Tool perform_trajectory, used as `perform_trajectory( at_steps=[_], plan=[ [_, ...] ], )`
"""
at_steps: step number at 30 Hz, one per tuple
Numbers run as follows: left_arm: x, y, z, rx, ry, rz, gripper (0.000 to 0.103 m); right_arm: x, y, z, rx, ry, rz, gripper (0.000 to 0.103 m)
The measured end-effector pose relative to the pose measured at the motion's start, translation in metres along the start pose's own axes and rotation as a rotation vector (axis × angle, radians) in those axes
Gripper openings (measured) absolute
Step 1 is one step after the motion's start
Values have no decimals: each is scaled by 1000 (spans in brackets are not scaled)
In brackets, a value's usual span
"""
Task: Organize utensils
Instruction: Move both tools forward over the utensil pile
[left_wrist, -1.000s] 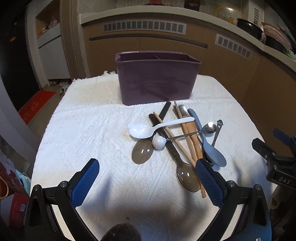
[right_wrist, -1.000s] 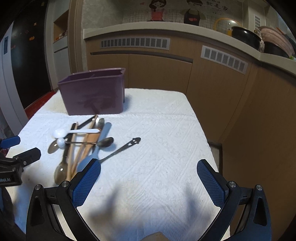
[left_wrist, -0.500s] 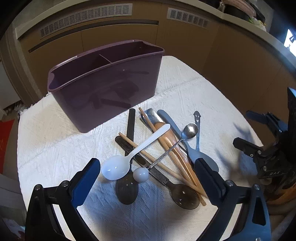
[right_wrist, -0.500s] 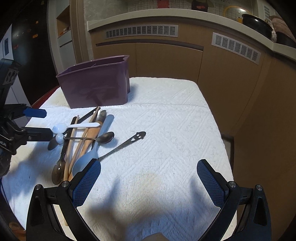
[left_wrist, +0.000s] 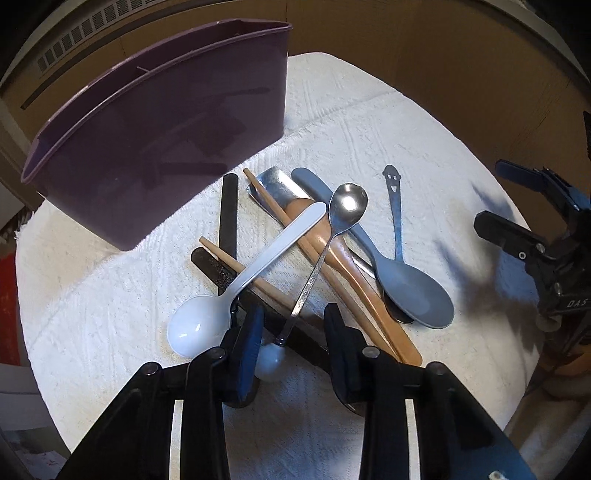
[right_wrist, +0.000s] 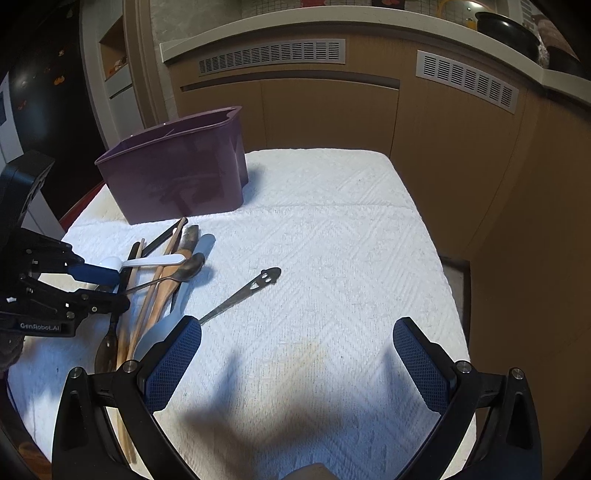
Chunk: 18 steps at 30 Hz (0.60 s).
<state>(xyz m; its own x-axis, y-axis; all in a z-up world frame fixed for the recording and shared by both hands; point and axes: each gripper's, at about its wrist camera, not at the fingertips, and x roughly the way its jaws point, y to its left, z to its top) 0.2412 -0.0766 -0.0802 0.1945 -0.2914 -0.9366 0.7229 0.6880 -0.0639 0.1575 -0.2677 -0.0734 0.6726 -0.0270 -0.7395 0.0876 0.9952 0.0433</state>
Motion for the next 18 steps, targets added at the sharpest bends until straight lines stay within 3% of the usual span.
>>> perform_trajectory(
  at_steps=[6,11,14,16,18],
  plan=[
    [4,-17,2,-52,26,-54,30,-1,-4,-4,11,0,8,103],
    [21,-21,18,-107,29,-29,30,-5,-2,-3,-2,-12,10,103],
    [26,-21,27,-142,44,-62,37,-9,3,-4,-18,-14,16,102],
    [28,-22,30,-152,48,-105,57,-11,5,-4,-29,-15,12,102],
    [28,-24,29,-160,33,-97,50,-12,7,-3,-38,-13,10,102]
  ],
)
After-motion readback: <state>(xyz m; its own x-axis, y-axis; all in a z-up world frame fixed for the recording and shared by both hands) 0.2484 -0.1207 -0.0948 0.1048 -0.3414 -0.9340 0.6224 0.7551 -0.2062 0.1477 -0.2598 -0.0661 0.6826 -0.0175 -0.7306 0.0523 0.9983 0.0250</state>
